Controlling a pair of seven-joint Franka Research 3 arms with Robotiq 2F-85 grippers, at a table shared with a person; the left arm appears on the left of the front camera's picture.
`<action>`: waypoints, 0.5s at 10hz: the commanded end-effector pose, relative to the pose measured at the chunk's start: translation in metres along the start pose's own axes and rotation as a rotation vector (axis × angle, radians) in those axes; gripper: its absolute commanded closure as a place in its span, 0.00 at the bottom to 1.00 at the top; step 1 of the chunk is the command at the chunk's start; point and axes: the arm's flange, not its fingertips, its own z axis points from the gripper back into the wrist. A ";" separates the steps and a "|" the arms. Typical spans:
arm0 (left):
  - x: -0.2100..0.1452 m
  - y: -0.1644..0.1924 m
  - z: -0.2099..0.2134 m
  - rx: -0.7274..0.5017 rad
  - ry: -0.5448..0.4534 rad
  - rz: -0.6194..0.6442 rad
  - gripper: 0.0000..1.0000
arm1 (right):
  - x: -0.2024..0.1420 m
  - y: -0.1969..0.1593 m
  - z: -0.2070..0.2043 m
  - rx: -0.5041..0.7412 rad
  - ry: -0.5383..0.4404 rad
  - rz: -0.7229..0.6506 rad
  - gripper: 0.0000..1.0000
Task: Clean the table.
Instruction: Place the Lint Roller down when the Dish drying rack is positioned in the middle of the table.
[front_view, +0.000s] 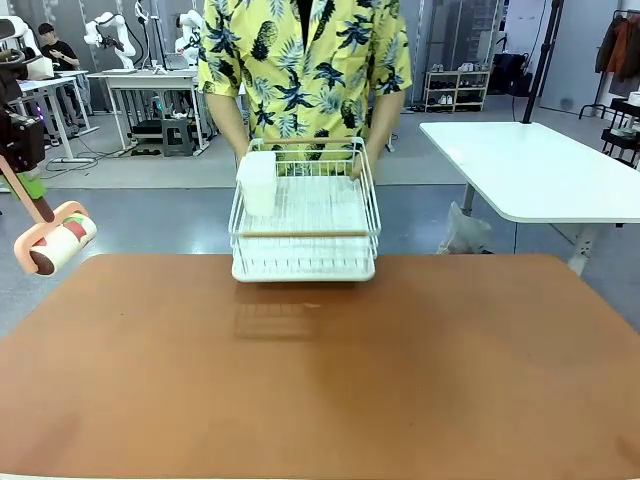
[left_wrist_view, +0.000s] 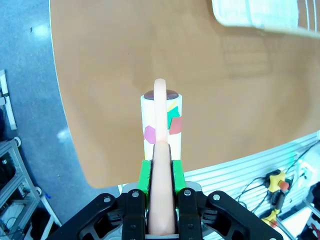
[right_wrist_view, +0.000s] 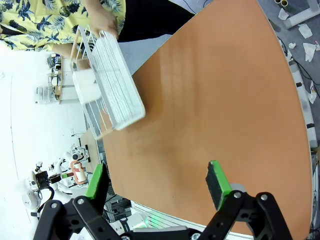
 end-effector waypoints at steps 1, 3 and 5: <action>0.000 0.001 0.007 0.005 0.014 0.001 0.79 | -0.001 0.002 0.001 0.016 -0.002 0.001 0.00; 0.000 0.001 0.007 0.005 0.014 0.001 0.79 | -0.001 0.002 0.001 0.016 -0.002 0.001 0.00; 0.000 0.001 0.007 0.005 0.014 0.001 0.79 | -0.001 0.002 0.001 0.016 -0.002 0.001 0.00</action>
